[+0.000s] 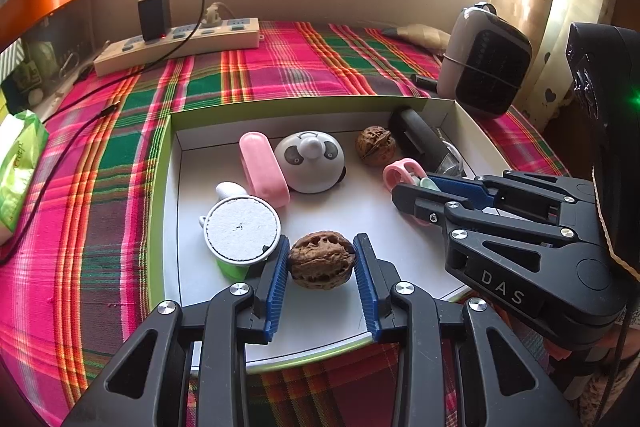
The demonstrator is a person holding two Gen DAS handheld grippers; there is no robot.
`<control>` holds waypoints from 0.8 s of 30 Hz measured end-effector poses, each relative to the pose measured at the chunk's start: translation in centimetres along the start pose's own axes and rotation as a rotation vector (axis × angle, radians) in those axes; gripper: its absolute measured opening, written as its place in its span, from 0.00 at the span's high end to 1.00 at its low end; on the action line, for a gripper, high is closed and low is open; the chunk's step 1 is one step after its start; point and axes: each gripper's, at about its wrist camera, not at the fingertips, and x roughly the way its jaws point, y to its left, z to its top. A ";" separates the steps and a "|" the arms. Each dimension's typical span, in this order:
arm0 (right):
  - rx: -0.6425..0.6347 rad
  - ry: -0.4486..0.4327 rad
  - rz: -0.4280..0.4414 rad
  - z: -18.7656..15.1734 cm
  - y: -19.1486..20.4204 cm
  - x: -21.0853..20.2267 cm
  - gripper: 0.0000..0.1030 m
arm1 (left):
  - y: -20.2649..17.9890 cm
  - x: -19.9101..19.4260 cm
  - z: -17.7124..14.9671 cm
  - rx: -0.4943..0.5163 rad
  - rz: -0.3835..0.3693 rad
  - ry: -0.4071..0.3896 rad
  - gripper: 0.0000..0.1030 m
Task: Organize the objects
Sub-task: 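Open the right tool on the holder while the left tool releases the walnut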
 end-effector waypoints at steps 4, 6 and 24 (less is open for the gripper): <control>0.007 0.003 0.000 0.0 0.0 0.0 0.82 | 0.0 0.0 0.0 -0.001 0.001 0.001 0.70; 0.009 0.004 -0.003 0.0 -0.1 0.0 0.82 | 0.0 0.0 -0.1 -0.001 0.004 0.001 0.70; 0.026 -0.020 -0.014 -0.7 -0.2 -1.2 0.70 | -0.2 -1.5 -0.4 -0.001 0.043 -0.017 0.66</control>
